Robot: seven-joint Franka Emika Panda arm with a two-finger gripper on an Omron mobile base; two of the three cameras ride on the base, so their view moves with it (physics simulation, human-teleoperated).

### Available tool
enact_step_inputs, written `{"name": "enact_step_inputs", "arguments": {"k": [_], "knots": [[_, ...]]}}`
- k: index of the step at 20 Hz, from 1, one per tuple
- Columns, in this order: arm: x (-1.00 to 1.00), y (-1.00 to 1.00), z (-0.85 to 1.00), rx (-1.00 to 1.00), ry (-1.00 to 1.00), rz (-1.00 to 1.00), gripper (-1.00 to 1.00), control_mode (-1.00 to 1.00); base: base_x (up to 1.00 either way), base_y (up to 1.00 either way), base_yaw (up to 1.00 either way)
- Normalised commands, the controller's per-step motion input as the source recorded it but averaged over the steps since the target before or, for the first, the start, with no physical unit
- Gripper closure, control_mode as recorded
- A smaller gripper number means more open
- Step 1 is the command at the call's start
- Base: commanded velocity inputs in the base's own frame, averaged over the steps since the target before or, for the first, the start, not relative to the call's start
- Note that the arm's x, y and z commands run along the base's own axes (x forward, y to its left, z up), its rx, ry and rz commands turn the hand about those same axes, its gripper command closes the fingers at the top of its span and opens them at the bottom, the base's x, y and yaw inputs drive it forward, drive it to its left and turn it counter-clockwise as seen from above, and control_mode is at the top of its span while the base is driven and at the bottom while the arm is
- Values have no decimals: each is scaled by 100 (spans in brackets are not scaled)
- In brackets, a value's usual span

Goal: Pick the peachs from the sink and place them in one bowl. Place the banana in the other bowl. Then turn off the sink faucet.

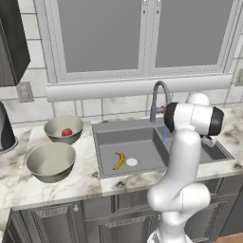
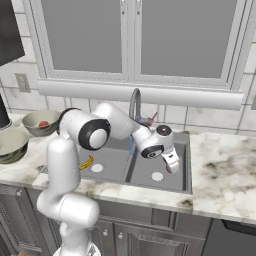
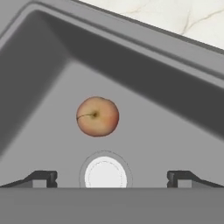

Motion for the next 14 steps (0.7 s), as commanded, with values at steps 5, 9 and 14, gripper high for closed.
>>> {"name": "enact_step_inputs", "arguments": {"k": [5,9,14], "knots": [[15,-5,-22,0,0,0,-100,-100,0,0,0],[19,0,-18,0,0,0,-100,-100,0,0,0],[21,0,-19,0,0,0,-100,-100,0,0,0]]}}
